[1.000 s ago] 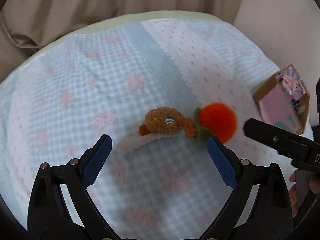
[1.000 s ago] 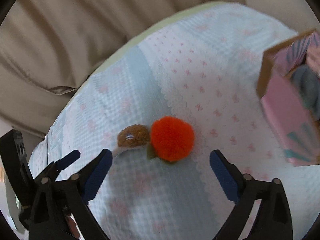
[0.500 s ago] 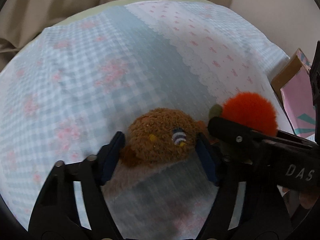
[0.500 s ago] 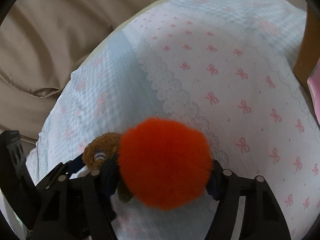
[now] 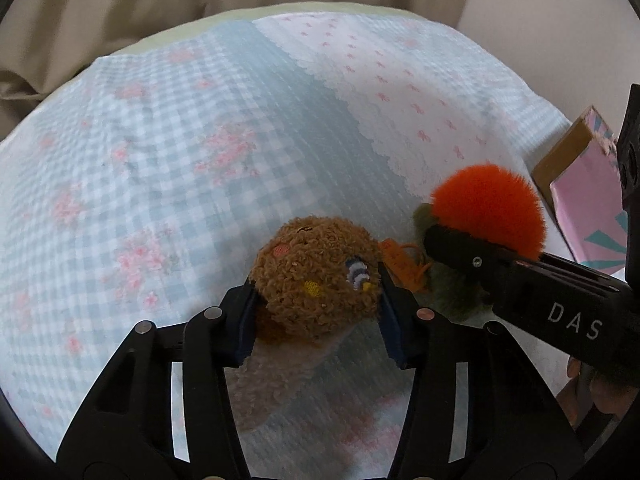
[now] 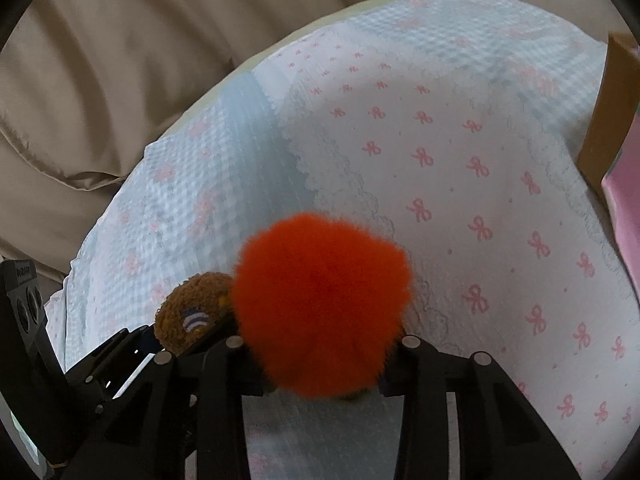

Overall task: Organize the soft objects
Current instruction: 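Grasp the brown bear hair clip with the left tool while the right tool grasps the orange pompom, then carry the bear clip and orange pompom to the box and release them inside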

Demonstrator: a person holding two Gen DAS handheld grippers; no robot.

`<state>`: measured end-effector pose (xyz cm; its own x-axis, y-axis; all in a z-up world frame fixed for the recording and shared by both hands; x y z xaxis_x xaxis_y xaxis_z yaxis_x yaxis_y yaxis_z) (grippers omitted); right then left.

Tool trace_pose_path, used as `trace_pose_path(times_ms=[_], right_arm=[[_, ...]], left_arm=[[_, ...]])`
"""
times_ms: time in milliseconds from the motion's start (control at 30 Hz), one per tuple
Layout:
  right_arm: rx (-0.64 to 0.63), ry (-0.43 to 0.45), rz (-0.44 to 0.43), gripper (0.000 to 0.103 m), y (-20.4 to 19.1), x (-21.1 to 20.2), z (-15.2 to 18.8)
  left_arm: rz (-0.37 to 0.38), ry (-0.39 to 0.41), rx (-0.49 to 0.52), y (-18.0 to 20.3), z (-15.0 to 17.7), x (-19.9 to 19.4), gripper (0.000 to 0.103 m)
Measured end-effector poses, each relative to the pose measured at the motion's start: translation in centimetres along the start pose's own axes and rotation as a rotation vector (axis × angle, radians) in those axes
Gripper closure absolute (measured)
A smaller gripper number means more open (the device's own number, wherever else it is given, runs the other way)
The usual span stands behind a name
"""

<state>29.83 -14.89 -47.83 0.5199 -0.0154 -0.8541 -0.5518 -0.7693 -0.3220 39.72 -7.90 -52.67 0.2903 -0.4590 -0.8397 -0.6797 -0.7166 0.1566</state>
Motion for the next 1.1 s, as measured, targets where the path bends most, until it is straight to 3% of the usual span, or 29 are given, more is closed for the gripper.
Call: trace_pose_path(times_ms=[367, 800, 1100], right_arm=[[-0.064, 0.063, -0.014, 0.069, -1.9, -5.5, -1.8], [-0.177, 0.135, -0.051, 0.069, -4.6, -20.7, -4.1], [-0.259, 0.161, -0.078, 0.069, -2.0, -32.1, -6.1]], left_arm=[[-0.021, 0.063, -0.031, 0.8, -2.1, -6.6, 0.056], [-0.105, 0.159, -0.095, 6.8, -5.1, -21.6, 0.056], [-0.134, 0.233, -0.174, 14.5, -7.4, -30.5, 0.056]])
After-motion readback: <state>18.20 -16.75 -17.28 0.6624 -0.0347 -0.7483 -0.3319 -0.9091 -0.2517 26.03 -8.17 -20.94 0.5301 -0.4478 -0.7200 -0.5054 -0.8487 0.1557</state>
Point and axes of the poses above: each gripper's, at about its wrist camera, not at the fingertips, and x roughly the way its jaws point, y to its right, z to its underside, the point moved 10 cm from there along x, roughly the way its jaws point, and after that the axes turned 3 degrees about z, right-handed, at the moved point
